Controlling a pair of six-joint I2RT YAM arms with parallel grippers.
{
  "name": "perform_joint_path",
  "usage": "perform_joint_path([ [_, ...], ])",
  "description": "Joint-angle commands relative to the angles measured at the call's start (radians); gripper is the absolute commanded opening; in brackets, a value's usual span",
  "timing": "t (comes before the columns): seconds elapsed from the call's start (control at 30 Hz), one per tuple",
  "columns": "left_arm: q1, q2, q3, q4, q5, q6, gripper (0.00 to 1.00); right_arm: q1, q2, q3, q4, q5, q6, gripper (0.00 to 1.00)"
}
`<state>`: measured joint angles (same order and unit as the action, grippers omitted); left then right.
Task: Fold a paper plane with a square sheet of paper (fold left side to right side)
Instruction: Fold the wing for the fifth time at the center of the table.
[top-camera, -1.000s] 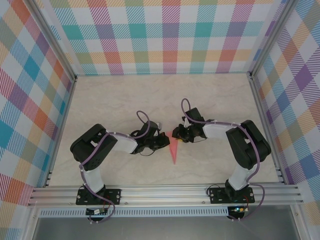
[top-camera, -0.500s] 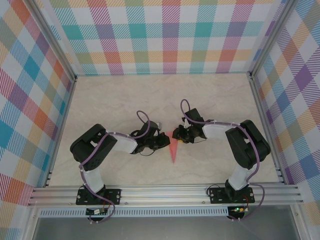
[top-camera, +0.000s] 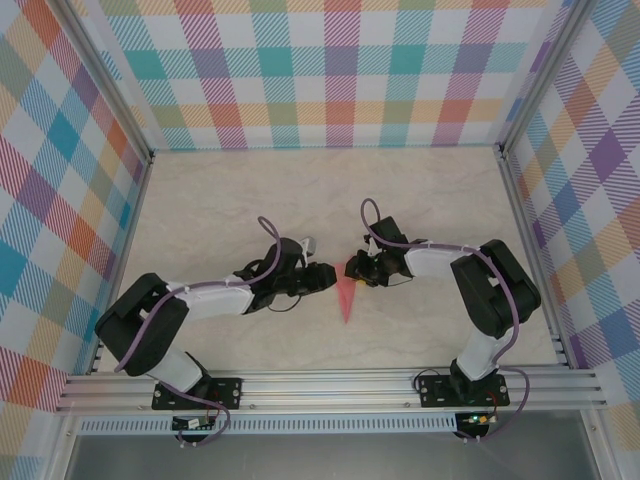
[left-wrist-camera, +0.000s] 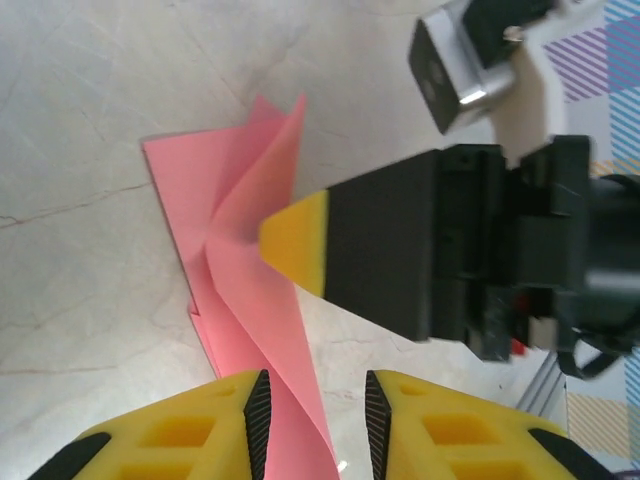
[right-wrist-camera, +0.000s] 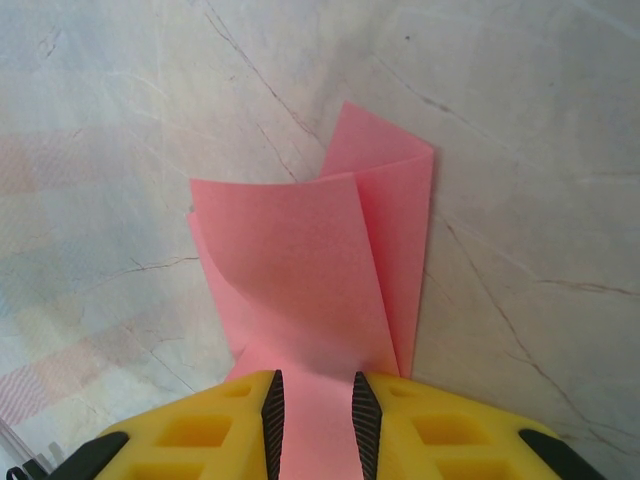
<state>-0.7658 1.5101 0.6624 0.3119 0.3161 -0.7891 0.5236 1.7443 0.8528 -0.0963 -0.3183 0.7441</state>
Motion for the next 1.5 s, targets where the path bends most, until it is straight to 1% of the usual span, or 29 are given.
perform_joint_path([
  [0.0,-0.066,-0.023,-0.006,-0.007,0.053,0.026,0.32,0.001,0.049,-0.021,-0.092,0.056,-0.014,0.29],
  [0.13,-0.127,0.014,0.021,0.029,0.062,0.005,0.3,0.001,0.045,-0.021,-0.095,0.056,-0.014,0.29],
  [0.23,-0.144,0.057,0.041,0.056,0.064,-0.007,0.28,0.001,0.044,-0.023,-0.095,0.054,-0.014,0.29],
  [0.43,-0.152,0.143,0.07,0.082,0.075,-0.024,0.25,0.001,0.042,-0.023,-0.098,0.054,-0.017,0.29],
  [0.53,-0.152,0.169,0.078,0.057,0.062,-0.031,0.23,0.002,0.043,-0.021,-0.1,0.054,-0.019,0.29],
  [0.73,-0.152,0.19,0.069,-0.005,0.023,-0.048,0.22,0.001,0.046,-0.018,-0.102,0.056,-0.022,0.29],
  [0.97,-0.152,0.227,0.047,0.018,0.032,-0.086,0.21,0.001,0.048,-0.012,-0.11,0.06,-0.025,0.29],
  [1.27,-0.156,0.252,0.052,-0.007,0.037,-0.102,0.19,0.002,0.049,-0.006,-0.114,0.06,-0.029,0.29],
  [1.37,-0.161,0.264,0.055,-0.041,0.031,-0.115,0.16,0.0,0.04,-0.01,-0.079,0.032,-0.029,0.27],
  [1.4,-0.162,0.267,0.053,-0.058,0.026,-0.122,0.14,0.0,0.034,-0.012,-0.066,0.022,-0.029,0.23],
  [1.47,-0.166,0.271,0.052,-0.087,0.013,-0.134,0.12,-0.002,0.01,-0.012,-0.051,0.012,-0.032,0.21],
])
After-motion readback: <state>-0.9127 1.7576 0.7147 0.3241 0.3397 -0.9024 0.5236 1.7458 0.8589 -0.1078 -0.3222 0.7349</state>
